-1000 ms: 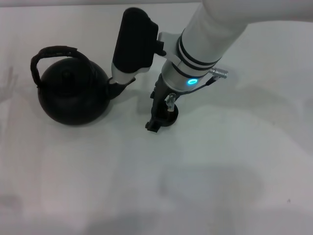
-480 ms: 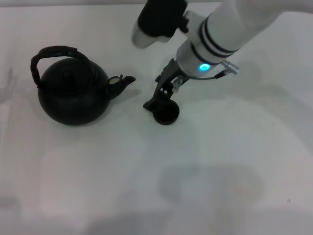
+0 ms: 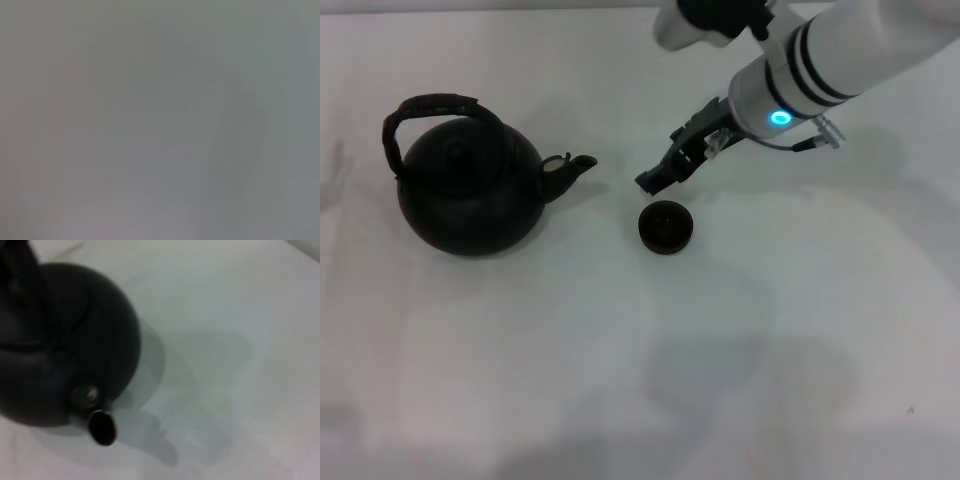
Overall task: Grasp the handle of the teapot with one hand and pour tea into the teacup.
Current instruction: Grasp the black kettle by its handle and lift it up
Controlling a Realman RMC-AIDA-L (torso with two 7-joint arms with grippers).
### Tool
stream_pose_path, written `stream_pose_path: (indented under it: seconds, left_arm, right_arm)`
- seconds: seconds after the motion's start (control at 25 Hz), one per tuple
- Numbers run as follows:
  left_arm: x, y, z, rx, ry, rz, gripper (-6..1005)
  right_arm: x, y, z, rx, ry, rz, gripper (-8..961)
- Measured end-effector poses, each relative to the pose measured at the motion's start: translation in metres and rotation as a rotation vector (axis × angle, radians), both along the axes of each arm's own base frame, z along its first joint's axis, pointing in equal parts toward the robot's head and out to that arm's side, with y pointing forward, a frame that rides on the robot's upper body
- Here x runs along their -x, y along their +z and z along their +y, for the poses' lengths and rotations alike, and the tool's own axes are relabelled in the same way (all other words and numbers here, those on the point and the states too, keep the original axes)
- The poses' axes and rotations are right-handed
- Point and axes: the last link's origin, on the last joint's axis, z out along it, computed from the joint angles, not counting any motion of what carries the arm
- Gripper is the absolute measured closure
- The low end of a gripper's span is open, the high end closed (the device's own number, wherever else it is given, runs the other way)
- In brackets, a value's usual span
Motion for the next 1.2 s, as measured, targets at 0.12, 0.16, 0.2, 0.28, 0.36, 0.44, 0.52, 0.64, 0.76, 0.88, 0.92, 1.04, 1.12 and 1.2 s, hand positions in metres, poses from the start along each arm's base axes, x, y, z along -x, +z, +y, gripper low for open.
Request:
stream_pose_path:
  seconds: [0.12, 0.16, 0.2, 0.28, 0.36, 0.44, 0.52, 0.64, 0.76, 0.88, 0.92, 1.04, 1.12, 1.2]
  left_arm:
    - [0.001, 0.000, -0.001, 0.000, 0.002, 0.002, 111]
    - [0.001, 0.001, -0.001, -0.001, 0.002, 0.002, 111]
    - [0.002, 0.001, -0.002, -0.001, 0.004, 0.002, 111]
    - [0.002, 0.001, -0.003, -0.001, 0.005, 0.003, 111]
    - [0.002, 0.001, -0.003, -0.002, 0.006, 0.004, 111]
    - [0.003, 0.001, -0.004, -0.002, 0.006, 0.005, 111]
    - [0.004, 0.002, -0.006, -0.004, 0.009, 0.006, 112]
    - [0.005, 0.003, -0.010, -0.012, 0.008, 0.007, 112]
    - [0.007, 0.005, -0.020, -0.032, 0.000, 0.007, 112]
    - [0.007, 0.007, -0.027, -0.051, -0.013, 0.006, 112]
    - [0.006, 0.007, -0.028, -0.057, -0.017, 0.006, 112]
    - [0.007, 0.008, -0.034, -0.064, -0.017, 0.005, 111]
    - [0.008, 0.008, -0.035, -0.064, -0.014, 0.005, 111]
    - [0.008, 0.008, -0.035, -0.065, -0.014, 0.005, 111]
  right_arm:
    - [-0.003, 0.004, 0.002, -0.014, -0.007, 0.020, 108]
    - [-0.003, 0.005, 0.002, -0.017, -0.007, 0.026, 108]
    - [-0.004, 0.006, 0.002, -0.019, -0.009, 0.032, 108]
    - [-0.004, 0.007, 0.003, -0.027, -0.017, 0.045, 109]
    - [-0.006, 0.010, 0.005, -0.050, -0.034, 0.067, 109]
    - [-0.011, 0.017, 0.010, -0.097, -0.065, 0.105, 109]
    - [-0.017, 0.025, 0.015, -0.158, -0.094, 0.145, 109]
    - [-0.036, 0.043, 0.023, -0.303, -0.161, 0.230, 110]
    - [-0.066, 0.067, 0.029, -0.535, -0.269, 0.361, 110]
    - [-0.080, 0.078, 0.029, -0.640, -0.318, 0.410, 111]
    - [-0.086, 0.082, 0.029, -0.681, -0.339, 0.427, 111]
    - [-0.093, 0.087, 0.027, -0.723, -0.368, 0.452, 111]
    - [-0.094, 0.090, 0.028, -0.733, -0.381, 0.467, 112]
    - [-0.093, 0.094, 0.030, -0.748, -0.390, 0.481, 113]
